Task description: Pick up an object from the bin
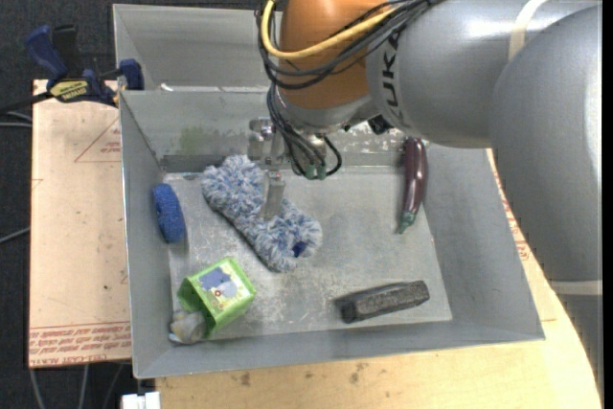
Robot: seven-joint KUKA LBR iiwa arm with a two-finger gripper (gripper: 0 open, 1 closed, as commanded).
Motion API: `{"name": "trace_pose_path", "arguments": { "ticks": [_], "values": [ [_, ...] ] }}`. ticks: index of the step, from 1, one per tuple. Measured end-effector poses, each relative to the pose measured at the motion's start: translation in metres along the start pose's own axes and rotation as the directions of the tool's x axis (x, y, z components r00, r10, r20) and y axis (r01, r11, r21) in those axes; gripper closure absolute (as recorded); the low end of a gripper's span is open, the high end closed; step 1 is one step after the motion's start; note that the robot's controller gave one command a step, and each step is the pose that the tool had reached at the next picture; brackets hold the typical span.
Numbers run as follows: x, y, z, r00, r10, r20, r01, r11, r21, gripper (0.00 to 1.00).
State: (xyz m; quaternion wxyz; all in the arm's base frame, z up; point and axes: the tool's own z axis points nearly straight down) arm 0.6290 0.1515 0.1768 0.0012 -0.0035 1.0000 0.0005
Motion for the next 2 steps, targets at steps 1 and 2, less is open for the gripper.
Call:
{"name": "trace_pose_path", "arguments": {
  "ticks": [1,2],
  "values": [
    [-0.003,-0.010,0.019,0.999,-0.040,-0.006,0.040,0.999,0.001,0.00],
    [-0.001,-0.011,0.030,0.970,-0.243,0.000,0.243,0.970,0.000,0.00]
  ]
}}
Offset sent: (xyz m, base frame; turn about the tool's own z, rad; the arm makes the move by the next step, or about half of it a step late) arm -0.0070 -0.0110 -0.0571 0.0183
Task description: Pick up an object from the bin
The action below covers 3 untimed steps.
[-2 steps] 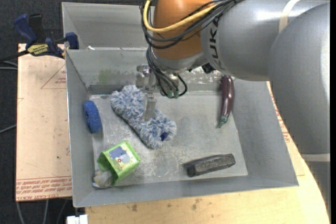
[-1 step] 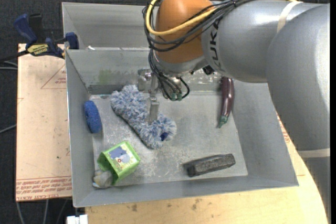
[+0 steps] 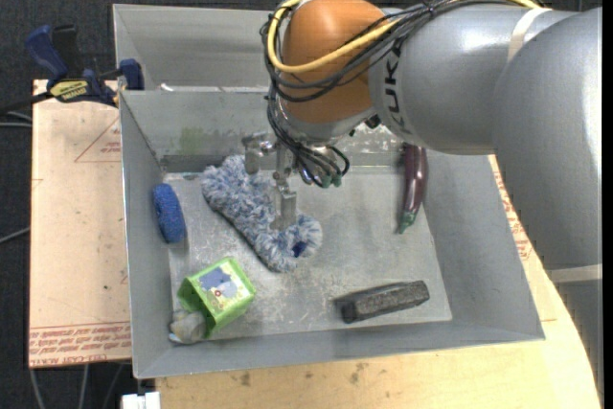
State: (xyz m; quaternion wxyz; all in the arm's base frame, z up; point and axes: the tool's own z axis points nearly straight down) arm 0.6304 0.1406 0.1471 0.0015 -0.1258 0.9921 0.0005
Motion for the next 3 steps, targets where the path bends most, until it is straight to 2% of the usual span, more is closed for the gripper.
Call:
{"name": "trace_pose_path", "arguments": {
  "ticks": [1,2,3],
  "values": [
    [0.000,0.000,0.004,1.000,0.006,-0.001,-0.006,1.000,0.000,0.00],
    [-0.001,-0.009,0.017,0.974,0.228,-0.005,-0.228,0.974,0.000,0.00],
    [0.018,0.000,0.046,0.999,-0.036,-0.002,0.036,0.999,-0.001,1.00]
  ]
}}
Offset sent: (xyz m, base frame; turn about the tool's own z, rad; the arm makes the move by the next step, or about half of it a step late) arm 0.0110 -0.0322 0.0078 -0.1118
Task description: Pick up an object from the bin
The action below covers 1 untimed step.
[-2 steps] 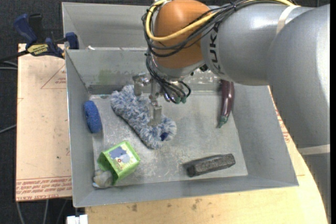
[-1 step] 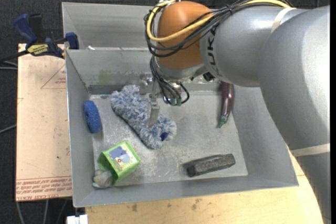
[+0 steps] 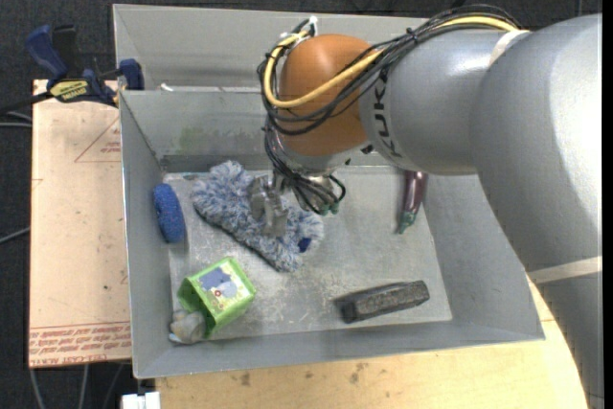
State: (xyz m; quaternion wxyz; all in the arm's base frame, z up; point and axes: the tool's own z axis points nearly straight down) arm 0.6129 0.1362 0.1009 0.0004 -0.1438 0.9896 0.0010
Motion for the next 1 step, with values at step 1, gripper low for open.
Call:
{"name": "trace_pose_path", "arguments": {
  "ticks": [1],
  "values": [
    [0.0000,0.0000,0.0000,1.000,0.000,0.000,0.000,1.000,0.000,1.00]
  ]
}}
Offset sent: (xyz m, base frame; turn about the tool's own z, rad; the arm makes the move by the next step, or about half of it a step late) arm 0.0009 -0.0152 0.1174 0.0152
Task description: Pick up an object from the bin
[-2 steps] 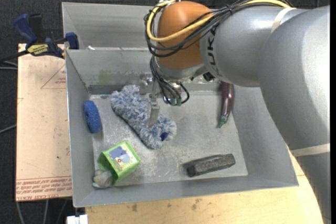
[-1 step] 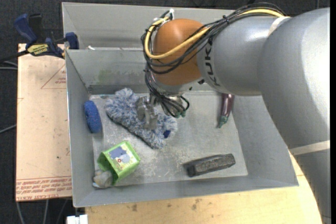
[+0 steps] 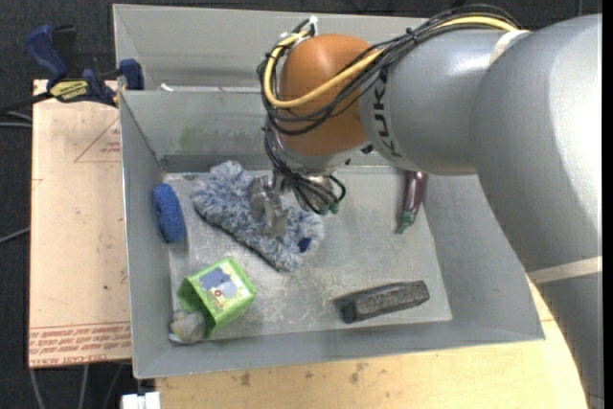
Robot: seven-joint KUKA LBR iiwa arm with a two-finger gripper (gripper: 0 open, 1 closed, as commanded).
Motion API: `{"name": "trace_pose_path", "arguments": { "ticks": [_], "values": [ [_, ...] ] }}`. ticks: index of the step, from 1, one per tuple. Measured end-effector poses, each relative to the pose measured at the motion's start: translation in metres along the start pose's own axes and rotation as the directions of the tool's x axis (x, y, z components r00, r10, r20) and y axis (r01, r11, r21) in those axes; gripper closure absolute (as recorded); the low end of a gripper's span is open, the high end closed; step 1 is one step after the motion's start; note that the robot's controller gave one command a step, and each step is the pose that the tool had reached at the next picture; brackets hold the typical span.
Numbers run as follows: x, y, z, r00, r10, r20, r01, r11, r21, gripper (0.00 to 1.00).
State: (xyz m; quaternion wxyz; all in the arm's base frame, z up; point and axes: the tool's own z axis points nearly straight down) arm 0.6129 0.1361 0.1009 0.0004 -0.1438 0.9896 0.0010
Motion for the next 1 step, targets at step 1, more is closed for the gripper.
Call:
{"name": "trace_pose_path", "arguments": {
  "ticks": [1],
  "values": [
    [0.0024,-0.0142,-0.1175,1.000,0.017,0.003,-0.017,1.000,0.001,1.00]
  ]
}}
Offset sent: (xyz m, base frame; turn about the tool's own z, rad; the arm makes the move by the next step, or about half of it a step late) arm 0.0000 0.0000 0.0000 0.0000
